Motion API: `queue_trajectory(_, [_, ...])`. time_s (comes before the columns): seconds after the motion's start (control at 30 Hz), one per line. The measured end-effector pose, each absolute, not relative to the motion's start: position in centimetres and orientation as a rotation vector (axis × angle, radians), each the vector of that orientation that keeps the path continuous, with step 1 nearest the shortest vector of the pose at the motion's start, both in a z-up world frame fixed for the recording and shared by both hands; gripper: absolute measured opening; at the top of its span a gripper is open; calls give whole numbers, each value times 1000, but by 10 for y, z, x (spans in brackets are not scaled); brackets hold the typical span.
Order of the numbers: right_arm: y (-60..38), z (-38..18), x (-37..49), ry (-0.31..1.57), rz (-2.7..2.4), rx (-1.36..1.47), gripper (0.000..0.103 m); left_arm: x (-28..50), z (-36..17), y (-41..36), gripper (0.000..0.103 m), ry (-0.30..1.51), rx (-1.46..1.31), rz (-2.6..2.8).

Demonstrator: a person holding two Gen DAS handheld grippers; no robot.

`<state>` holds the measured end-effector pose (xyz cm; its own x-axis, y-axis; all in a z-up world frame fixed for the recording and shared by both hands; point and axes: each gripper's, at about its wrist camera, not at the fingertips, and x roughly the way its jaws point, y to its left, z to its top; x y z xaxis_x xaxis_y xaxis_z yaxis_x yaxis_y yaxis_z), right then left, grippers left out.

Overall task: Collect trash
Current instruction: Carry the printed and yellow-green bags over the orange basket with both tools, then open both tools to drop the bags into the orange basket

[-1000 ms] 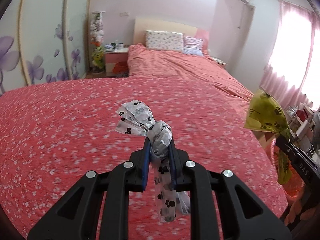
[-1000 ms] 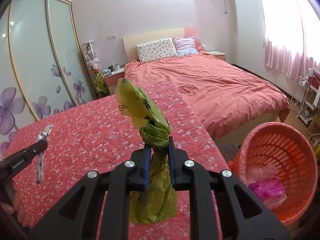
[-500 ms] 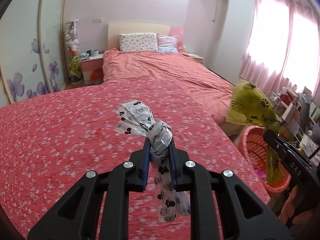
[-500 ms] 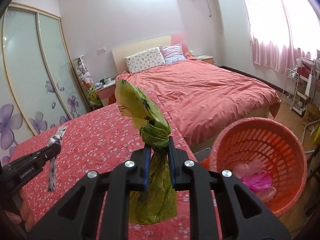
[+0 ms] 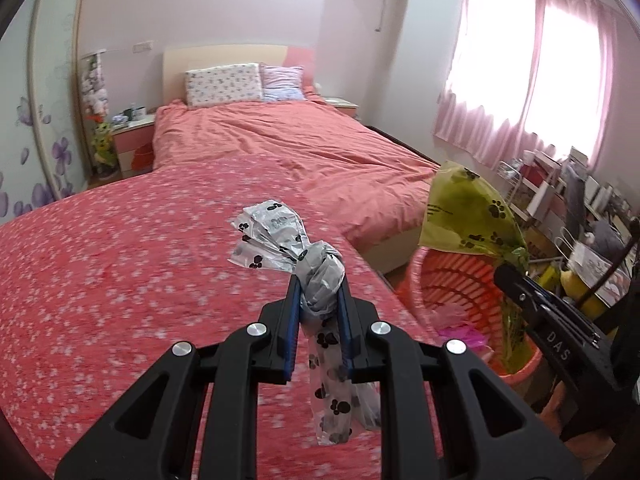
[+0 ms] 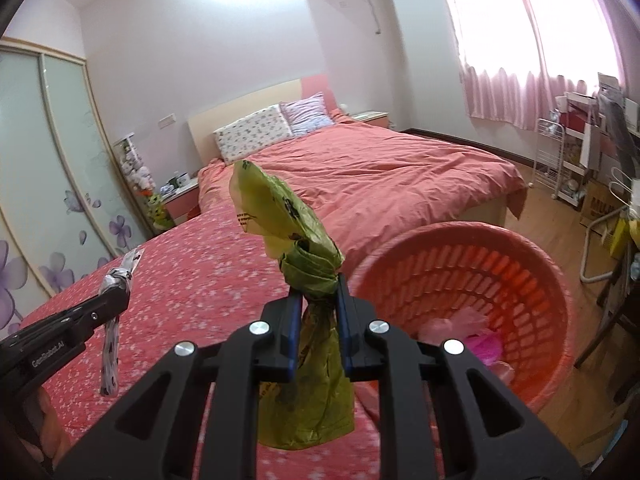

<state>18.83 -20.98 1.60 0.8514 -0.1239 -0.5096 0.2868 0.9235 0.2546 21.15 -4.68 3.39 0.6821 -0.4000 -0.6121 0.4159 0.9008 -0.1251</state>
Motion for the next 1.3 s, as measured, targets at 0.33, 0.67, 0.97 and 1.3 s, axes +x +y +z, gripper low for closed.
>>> queue_trajectory(0.33, [-262,0,165,505,-299,394,17,205,25,-106,18,701,28,-567])
queue_trajectory(0.67, [-302,-10,148,494,-365,437,17,196,19,-156,18,714,21,-680])
queue_trajectory(0.97, [-323,-16,143,486,-391,467,17,192,12,-188,18,731,38,-744])
queue_trajectory(1.3, [-342,-19,147,483,-392,488,21,198,6,-200,18,752,48,-760])
